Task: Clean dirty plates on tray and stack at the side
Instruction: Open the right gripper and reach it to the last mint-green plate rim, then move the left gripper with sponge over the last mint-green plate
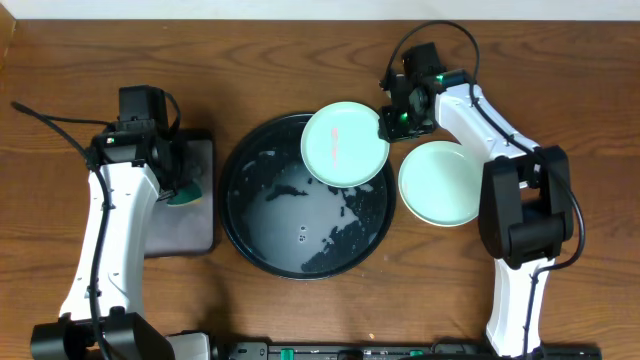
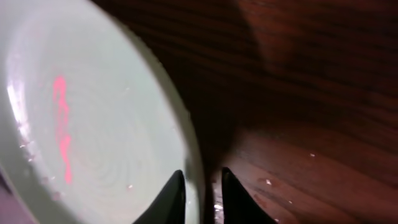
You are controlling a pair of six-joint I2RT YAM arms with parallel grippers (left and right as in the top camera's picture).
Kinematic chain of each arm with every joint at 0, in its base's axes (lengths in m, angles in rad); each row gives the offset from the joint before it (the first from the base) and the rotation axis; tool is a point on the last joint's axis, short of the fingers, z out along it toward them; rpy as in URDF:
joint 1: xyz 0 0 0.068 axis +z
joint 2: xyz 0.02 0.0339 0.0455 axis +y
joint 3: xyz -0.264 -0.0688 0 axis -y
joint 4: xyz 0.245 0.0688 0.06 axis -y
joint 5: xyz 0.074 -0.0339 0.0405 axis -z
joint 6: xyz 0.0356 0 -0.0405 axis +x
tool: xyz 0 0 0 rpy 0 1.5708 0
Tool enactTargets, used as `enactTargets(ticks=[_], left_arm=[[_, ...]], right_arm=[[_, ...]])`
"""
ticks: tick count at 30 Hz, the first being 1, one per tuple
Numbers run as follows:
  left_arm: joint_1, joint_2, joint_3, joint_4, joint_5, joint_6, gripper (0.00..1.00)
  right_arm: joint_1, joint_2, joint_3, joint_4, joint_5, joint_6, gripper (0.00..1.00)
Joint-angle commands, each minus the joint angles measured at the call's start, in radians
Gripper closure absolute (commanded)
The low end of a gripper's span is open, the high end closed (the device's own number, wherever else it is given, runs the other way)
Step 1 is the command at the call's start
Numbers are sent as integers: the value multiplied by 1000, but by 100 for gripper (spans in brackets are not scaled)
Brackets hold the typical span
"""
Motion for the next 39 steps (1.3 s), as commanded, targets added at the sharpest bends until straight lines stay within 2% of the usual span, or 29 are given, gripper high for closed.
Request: enactTargets(ticks=[1,4,14,21,26,31,39], left_arm=[[4,1,19,-3,2,10,92],[4,1,19,-3,2,10,93],[4,1,19,-2,2,10,93],[3,-2,19,-2,13,15,92],[3,-2,19,8,92,55,92],[-16,-2,19,6,99,55,92],[-130,-2,19,28,140,58,92]], right_arm=[[9,12,17,3,57,-6,87],[9,12,17,3,57,-6,99],[41,-87,19,-24,-133,15,99],[95,-166,19,-126,-134,50,99],[141,-127,15,-178,-117,45,99],[186,-65,5,-181,-95,45,99],[212,39,-3,-139,-67,19,99]])
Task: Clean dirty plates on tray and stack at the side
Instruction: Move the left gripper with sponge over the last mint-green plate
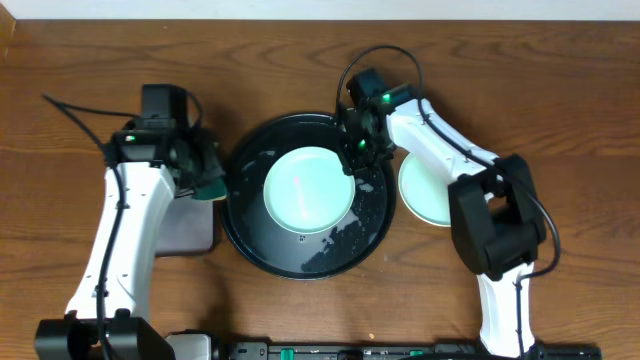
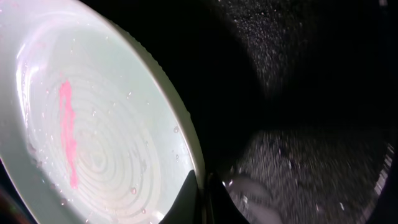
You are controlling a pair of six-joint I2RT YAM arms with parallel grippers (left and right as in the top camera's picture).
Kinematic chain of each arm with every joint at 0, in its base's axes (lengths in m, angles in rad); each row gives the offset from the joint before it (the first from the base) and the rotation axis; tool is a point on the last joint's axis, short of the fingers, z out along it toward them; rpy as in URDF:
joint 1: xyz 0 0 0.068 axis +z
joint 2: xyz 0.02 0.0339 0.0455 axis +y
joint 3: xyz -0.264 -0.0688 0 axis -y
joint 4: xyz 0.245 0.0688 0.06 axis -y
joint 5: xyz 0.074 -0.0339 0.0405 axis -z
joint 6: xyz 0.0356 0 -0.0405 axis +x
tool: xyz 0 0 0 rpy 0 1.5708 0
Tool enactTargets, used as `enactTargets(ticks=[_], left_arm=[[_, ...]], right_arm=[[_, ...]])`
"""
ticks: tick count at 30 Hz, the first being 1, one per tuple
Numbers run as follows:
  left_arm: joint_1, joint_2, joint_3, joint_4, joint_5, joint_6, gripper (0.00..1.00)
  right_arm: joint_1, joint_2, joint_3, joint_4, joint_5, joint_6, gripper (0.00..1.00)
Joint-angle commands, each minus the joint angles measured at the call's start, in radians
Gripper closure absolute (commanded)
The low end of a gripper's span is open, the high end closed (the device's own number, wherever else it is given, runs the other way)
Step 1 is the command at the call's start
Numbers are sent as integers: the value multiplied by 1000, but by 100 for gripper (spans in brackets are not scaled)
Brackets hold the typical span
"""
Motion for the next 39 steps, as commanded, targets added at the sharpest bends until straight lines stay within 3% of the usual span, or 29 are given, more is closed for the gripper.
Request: enactTargets(ticks=[1,9,20,32,34,39], left_arm=[[-43,-1,19,20,50,21,93],[-115,47,13,60,77,-13,93],[-286,233,3,177,76,-87,92],[-394,412,3,174,90,-223,93],[-404,415,3,177,137,-195,93],[-407,415,3,224,385,82,93]], right_arm=[[6,52,-6,19,2,-11,99],[-2,155,-6,27,-13,13,99],[-5,155,-6,29,-11,26,99],[-5,155,-5,29,-8,26,99],[-5,155,-6,29,-8,26,99],[-5,155,-6,29,-8,26,99]])
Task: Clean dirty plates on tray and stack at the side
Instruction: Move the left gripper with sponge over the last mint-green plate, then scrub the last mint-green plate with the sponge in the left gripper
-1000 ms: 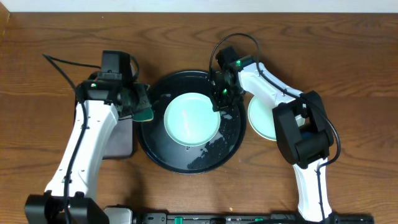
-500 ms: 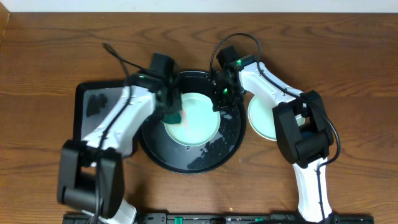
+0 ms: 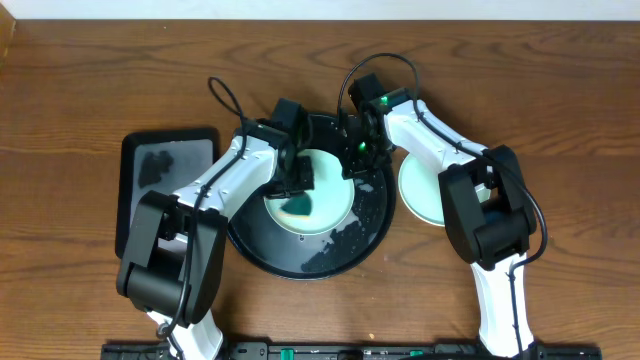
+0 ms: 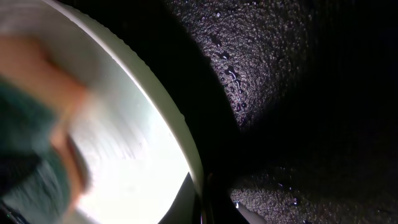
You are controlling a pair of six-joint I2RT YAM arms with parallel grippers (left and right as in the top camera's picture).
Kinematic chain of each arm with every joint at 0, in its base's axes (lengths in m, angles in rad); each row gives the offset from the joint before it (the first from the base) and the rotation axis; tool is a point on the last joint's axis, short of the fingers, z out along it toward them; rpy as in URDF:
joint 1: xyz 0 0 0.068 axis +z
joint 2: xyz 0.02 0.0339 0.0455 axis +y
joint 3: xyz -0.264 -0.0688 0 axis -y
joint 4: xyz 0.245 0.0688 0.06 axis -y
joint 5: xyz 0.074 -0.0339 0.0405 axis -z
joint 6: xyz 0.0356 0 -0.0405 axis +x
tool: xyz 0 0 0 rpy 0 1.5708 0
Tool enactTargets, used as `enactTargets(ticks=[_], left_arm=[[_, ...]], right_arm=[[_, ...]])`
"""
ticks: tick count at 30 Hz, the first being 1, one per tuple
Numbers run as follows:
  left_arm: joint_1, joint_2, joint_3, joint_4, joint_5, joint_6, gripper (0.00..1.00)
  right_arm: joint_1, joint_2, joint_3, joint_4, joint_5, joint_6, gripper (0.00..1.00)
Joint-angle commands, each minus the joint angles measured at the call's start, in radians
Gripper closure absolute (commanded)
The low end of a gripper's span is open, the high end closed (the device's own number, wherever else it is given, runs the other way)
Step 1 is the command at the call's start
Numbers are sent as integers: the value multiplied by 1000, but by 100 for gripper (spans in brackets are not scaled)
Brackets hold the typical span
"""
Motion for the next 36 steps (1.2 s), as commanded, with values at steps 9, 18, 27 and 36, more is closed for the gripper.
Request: enactTargets(ticks=[9,18,27,36], left_arm=[[-16,18,3,-42,-259,-242,92],[-24,18,3,-109,-412,-413,92],[-53,19,3,43,146,164,92],[-53,19,3,143,-146,-69,93]], right_arm=[[9,78,-14,11,42,20,99],[9,78,-14,12,42,20,99],[9,78,-14,12,42,20,99],[9,78,-14,11,42,20,99]])
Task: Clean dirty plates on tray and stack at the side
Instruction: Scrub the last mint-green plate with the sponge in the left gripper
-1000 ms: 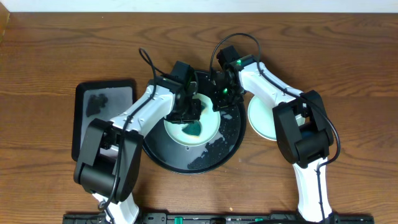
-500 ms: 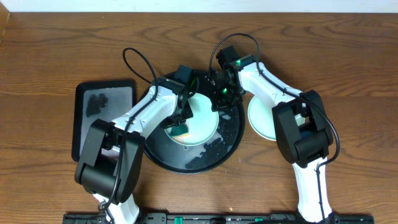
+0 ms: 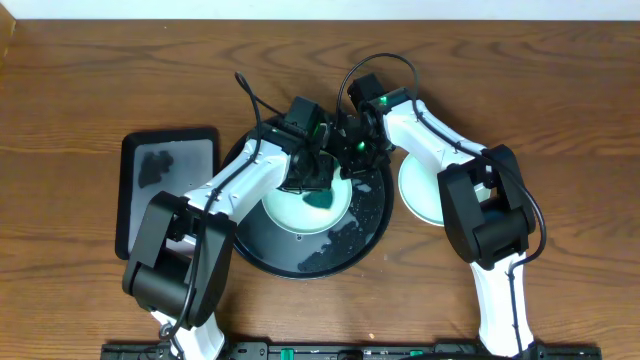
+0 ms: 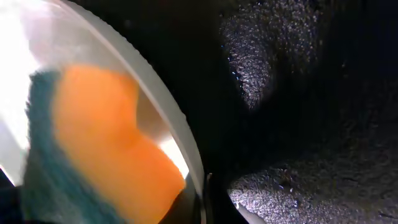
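Note:
A pale green plate [image 3: 292,212] lies in the round black tray [image 3: 262,258]. My right gripper [image 3: 353,160] is shut on the plate's far right rim [image 4: 163,118]; in the right wrist view the right gripper [image 4: 203,202] pinches that rim at the bottom edge. My left gripper [image 3: 312,176] is shut on an orange and teal sponge [image 3: 320,200], which presses on the plate close to the right gripper. The sponge [image 4: 106,149] covers much of the plate's inside, so any stain is hidden. A second pale green plate [image 3: 432,190] rests on the table right of the tray.
The wet tray floor [image 4: 311,93] is speckled with drops. A dark grey mat [image 3: 165,190] with wet marks lies left of the tray. Both arms cross over the tray's far half. Bare wooden table [image 3: 560,100] surrounds everything.
The left gripper with the sponge has shifted right across the plate, from its left middle to beside the rim that the right gripper holds. The right gripper and the plate have stayed put.
First the right gripper held a plate with a pink smear over the tray's far right edge, and the left gripper held the sponge over the mat. Then the plate lay in the tray. Later the sponge was on the plate, and now it sits nearer the right rim.

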You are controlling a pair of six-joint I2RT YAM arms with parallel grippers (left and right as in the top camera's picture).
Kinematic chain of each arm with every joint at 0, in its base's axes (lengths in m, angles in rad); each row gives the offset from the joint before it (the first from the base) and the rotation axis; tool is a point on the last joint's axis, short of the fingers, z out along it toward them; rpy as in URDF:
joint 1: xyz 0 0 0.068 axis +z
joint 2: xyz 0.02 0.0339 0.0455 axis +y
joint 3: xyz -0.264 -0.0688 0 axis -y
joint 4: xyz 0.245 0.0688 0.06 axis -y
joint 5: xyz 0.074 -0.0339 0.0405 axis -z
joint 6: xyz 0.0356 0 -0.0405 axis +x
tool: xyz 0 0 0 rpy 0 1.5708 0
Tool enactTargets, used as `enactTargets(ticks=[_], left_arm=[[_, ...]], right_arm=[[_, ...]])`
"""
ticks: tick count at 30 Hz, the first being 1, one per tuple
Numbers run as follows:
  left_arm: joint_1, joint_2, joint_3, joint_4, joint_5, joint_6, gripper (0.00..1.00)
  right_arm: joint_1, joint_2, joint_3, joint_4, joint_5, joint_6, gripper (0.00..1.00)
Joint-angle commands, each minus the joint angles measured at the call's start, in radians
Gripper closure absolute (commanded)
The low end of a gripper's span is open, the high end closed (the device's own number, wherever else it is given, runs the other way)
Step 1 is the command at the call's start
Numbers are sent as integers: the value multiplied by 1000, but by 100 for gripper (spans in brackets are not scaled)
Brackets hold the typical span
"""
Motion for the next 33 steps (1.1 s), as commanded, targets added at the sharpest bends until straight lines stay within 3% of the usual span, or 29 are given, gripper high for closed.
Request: enactTargets(ticks=[1,7,11,14,20,23,28,33], left_arm=[[5,15,-1,8,-220,-161,93],[5,15,-1,-72,-494,-443,93],[2,15,-1,-125,-471,-454,93],[2,15,-1,-136,-299,-294,92],[2,15,-1,-136,213,94,93],[2,15,-1,-131,287,168,93],[3,15,-1,-77,121,120,93],[3,15,-1,-61,-311,-160,93]], right_arm=[[8,73,-18,7,60,15,99],[8,73,-18,7,60,15,99],[8,73,-18,7,60,15,99],[8,73,-18,8,60,15,99],[8,73,-18,8,60,15,99],[8,73,-18,8,60,15,99],[8,73,-18,7,60,15,99],[8,73,-18,7,60,15,99]])
